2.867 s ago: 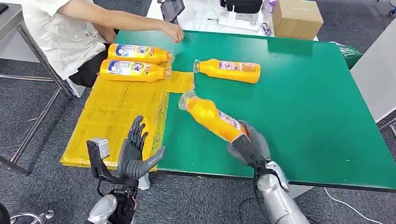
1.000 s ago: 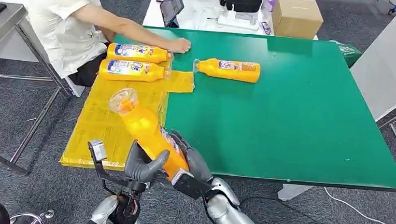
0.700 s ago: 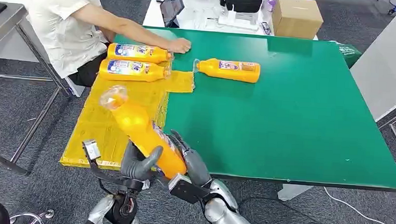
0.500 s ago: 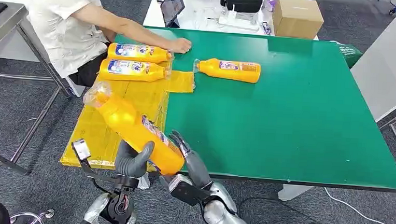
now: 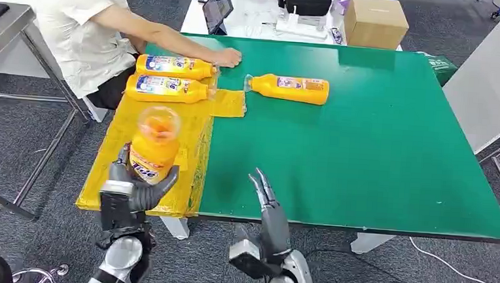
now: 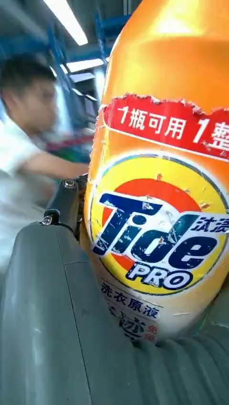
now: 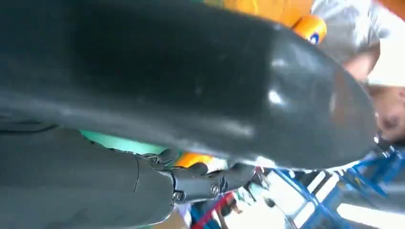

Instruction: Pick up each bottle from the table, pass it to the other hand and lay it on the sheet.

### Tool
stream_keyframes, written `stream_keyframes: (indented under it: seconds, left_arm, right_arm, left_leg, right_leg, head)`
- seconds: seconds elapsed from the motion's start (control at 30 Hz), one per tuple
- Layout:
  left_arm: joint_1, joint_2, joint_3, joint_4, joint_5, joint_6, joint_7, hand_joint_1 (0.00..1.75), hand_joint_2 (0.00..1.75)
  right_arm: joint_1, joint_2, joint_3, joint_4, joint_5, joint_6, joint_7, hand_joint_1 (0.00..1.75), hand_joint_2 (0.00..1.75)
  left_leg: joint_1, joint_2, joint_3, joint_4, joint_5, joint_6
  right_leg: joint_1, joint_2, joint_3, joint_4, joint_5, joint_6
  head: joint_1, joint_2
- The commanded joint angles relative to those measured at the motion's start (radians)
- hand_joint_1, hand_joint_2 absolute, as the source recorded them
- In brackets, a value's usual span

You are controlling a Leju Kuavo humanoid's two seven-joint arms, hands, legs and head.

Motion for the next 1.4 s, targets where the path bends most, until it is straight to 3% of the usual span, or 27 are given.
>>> stream_keyframes:
  seconds: [0.03,0.1,0.17,0.33,0.5,0.77,0.83,0.87,0.9,1.17,1.27,1.4]
  left_arm:
    - [-0.045,0.019,0.180,0.133,-0.191,0.011,0.049,1.75,1.75]
    - [-0.045,0.019,0.180,0.133,-0.191,0.011,0.049,1.75,1.75]
    - [-0.094,0.021,0.217,0.210,-0.328,0.011,0.146,1.75,1.75]
    - [-0.309,0.094,0.216,0.586,-0.520,0.007,0.312,1.75,1.75]
    - [-0.454,0.114,0.113,0.806,-0.656,-0.202,0.419,1.75,1.75]
    - [-0.472,0.076,0.109,0.828,-0.578,-0.366,0.366,1.75,1.75]
    - [-0.467,0.077,0.075,0.832,-0.611,-0.324,0.349,1.13,1.75]
    - [-0.461,0.071,0.073,0.828,-0.597,-0.330,0.324,0.70,1.75]
    - [-0.451,0.065,0.073,0.815,-0.579,-0.336,0.302,0.03,1.75]
    - [-0.432,0.067,0.035,0.771,-0.593,-0.336,0.271,0.00,1.75]
    - [-0.403,0.087,-0.092,0.669,-0.736,-0.283,0.307,0.00,1.75]
    - [-0.335,0.117,-0.231,0.421,-0.779,-0.427,0.352,0.00,1.75]
  right_arm:
    - [0.117,0.013,-0.211,-0.203,0.064,-0.003,0.001,0.00,0.00]
    - [0.117,0.013,-0.211,-0.203,0.064,-0.003,0.001,0.00,0.00]
    - [0.125,0.028,-0.213,-0.238,0.077,-0.003,0.001,0.00,0.00]
    - [0.118,0.035,-0.123,-0.261,0.049,-0.003,0.001,0.00,0.00]
    - [0.090,0.014,-0.036,-0.228,-0.044,-0.003,0.001,0.00,0.00]
    - [0.066,-0.007,0.033,-0.194,-0.107,-0.003,0.001,0.00,0.00]
    - [0.060,-0.006,0.041,-0.179,-0.113,-0.003,0.001,0.00,0.00]
    - [0.057,-0.009,0.049,-0.179,-0.130,-0.003,0.001,0.00,0.00]
    - [0.056,-0.012,0.056,-0.180,-0.156,-0.003,0.001,0.00,0.00]
    - [0.055,-0.020,0.066,-0.181,-0.165,-0.003,0.001,0.00,0.00]
    - [0.063,-0.022,0.061,-0.186,-0.156,-0.003,0.001,0.00,0.00]
    - [0.068,-0.032,0.064,-0.197,-0.169,-0.003,0.001,0.00,0.00]
  left_leg:
    - [0.000,0.001,0.002,-0.001,-0.001,0.001]
    - [0.000,0.001,0.004,-0.001,-0.001,0.001]
    - [0.000,0.001,0.004,-0.001,-0.001,0.001]
    - [0.000,-0.001,0.003,-0.002,0.001,0.000]
    - [0.001,-0.001,0.002,-0.001,0.003,-0.001]
    - [0.001,0.001,0.005,-0.002,0.002,0.000]
    - [0.001,0.001,0.005,-0.002,0.002,0.000]
    - [0.000,0.001,0.005,-0.002,0.003,0.000]
    - [0.000,0.000,0.006,-0.002,0.003,0.000]
    - [0.000,0.001,0.004,-0.001,0.003,0.000]
    - [0.001,0.001,0.006,-0.002,0.002,0.000]
    - [0.000,0.000,0.001,-0.001,0.003,0.000]
  right_leg:
    - [0.000,0.000,0.002,0.000,-0.001,-0.002]
    - [0.000,-0.001,0.003,-0.001,-0.001,-0.003]
    - [0.001,-0.001,0.003,-0.001,-0.001,-0.003]
    - [0.000,-0.003,0.002,0.000,0.000,-0.003]
    - [0.001,-0.003,0.001,0.000,0.002,-0.004]
    - [0.001,-0.001,0.005,-0.001,0.002,-0.005]
    - [0.001,-0.001,0.005,-0.002,0.002,-0.006]
    - [0.001,-0.001,0.004,-0.001,0.002,-0.005]
    - [0.001,-0.002,0.007,-0.002,0.002,-0.006]
    - [0.001,-0.002,0.004,-0.001,0.002,-0.004]
    - [0.001,-0.003,0.006,-0.002,0.002,-0.005]
    - [0.001,-0.003,0.001,0.000,0.002,-0.004]
  head:
    - [0.000,0.000]
    - [0.000,0.000]
    - [0.000,0.000]
    - [0.000,0.000]
    - [0.000,0.000]
    - [0.000,0.000]
    - [0.000,0.000]
    - [0.000,0.000]
    - [0.000,0.000]
    - [0.001,0.000]
    - [0.000,0.000]
    - [0.000,0.000]
